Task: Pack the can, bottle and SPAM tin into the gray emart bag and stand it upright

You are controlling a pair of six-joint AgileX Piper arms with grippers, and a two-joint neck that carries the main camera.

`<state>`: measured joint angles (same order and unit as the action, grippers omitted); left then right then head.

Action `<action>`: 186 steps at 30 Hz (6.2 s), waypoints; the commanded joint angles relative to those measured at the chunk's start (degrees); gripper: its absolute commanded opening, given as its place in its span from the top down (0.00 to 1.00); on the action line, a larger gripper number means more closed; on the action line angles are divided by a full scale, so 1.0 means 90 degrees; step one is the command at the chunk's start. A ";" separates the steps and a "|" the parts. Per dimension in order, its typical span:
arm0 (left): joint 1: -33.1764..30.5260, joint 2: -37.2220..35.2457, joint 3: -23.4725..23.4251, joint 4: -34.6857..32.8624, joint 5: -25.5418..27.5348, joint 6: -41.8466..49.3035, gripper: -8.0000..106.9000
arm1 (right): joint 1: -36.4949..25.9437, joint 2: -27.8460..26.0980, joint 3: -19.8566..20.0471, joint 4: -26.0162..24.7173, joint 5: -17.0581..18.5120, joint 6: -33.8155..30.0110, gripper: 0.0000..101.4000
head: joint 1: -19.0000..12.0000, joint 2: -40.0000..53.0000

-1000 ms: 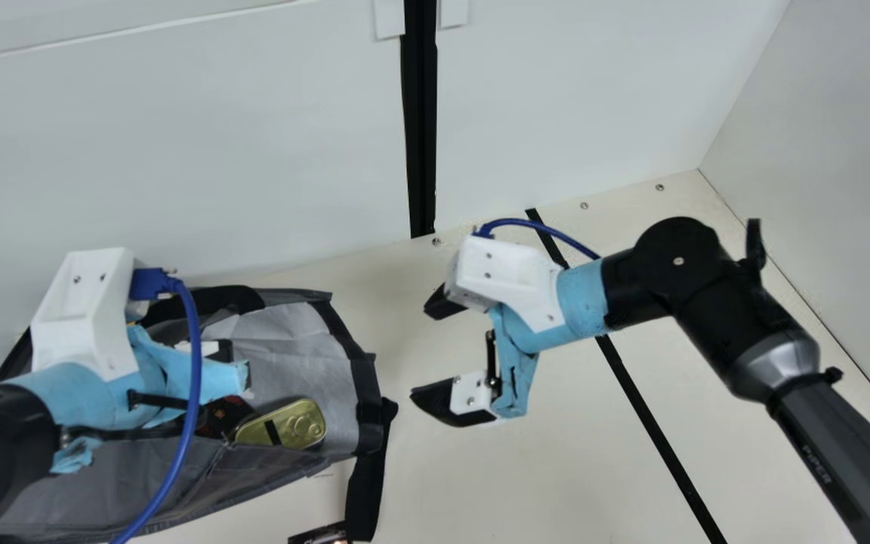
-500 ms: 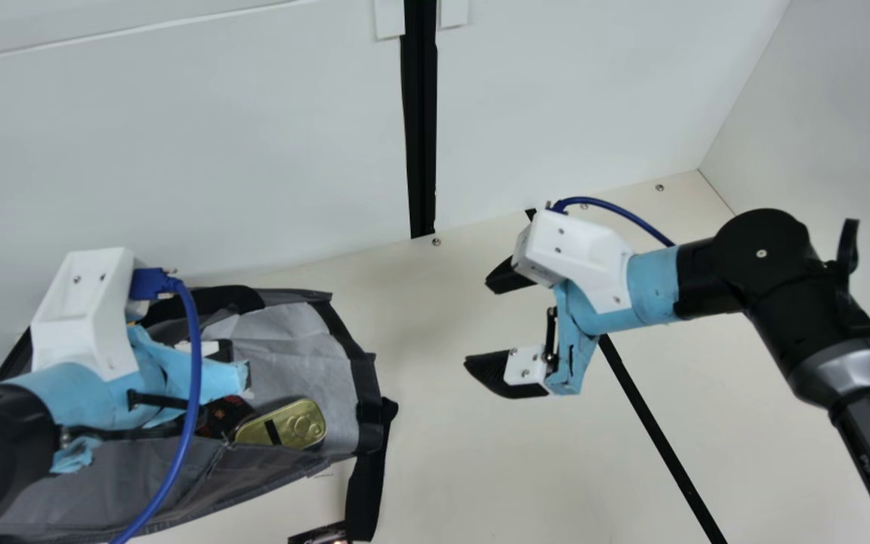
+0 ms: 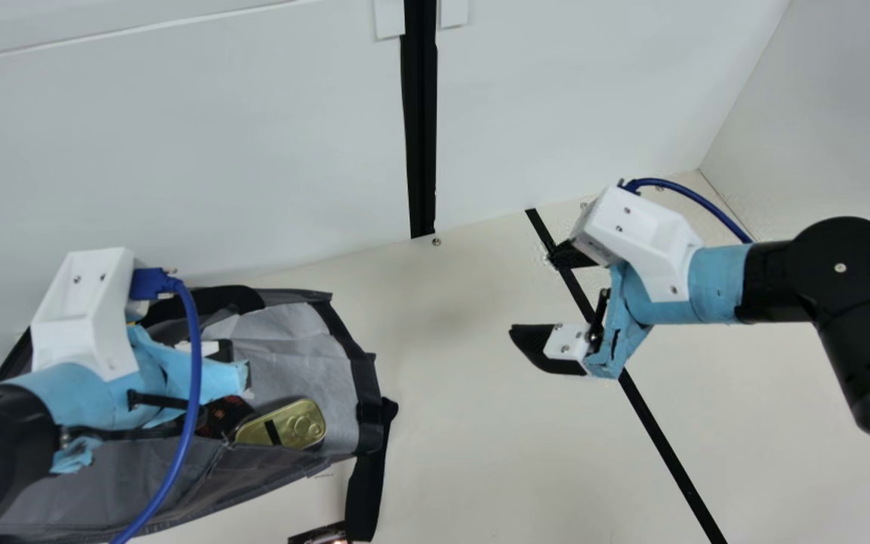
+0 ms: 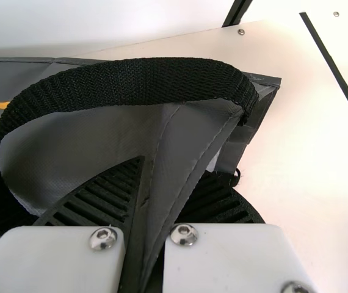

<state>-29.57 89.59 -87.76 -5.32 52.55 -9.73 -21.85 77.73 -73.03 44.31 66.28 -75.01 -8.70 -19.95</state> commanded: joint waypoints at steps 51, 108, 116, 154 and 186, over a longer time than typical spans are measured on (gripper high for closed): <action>0.0000 0.0000 0.0000 0.0000 0.0000 0.0000 1.00 | -0.1391 -0.2053 -0.0383 -0.3820 -0.0061 0.4391 0.06 | -0.0144 -0.0005; 0.0000 0.0000 0.0000 0.0000 0.0000 0.0000 1.00 | -0.0518 -0.2630 -0.0088 -0.5411 0.0403 0.7249 0.06 | -0.0144 -0.0005; 0.0000 0.0000 0.0000 0.0000 0.0000 0.0000 1.00 | -0.0373 -0.2395 -0.0157 -0.5262 0.0403 0.6949 0.06 | -0.0144 -0.0005; 0.0000 0.0000 0.0000 0.0000 0.0000 0.0000 1.00 | -0.0959 -0.0753 -0.0309 -0.2724 -0.0046 0.4327 0.06 | -0.0144 -0.0005; 0.0000 0.0000 0.0000 0.0000 0.0000 0.0000 1.00 | -0.0737 0.0224 0.0856 -0.0431 -0.0475 0.1676 0.06 | -0.0144 -0.0005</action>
<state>-29.57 89.59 -87.76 -5.32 52.55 -9.73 -28.75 79.55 -65.55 39.79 61.78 -59.05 -8.70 -19.86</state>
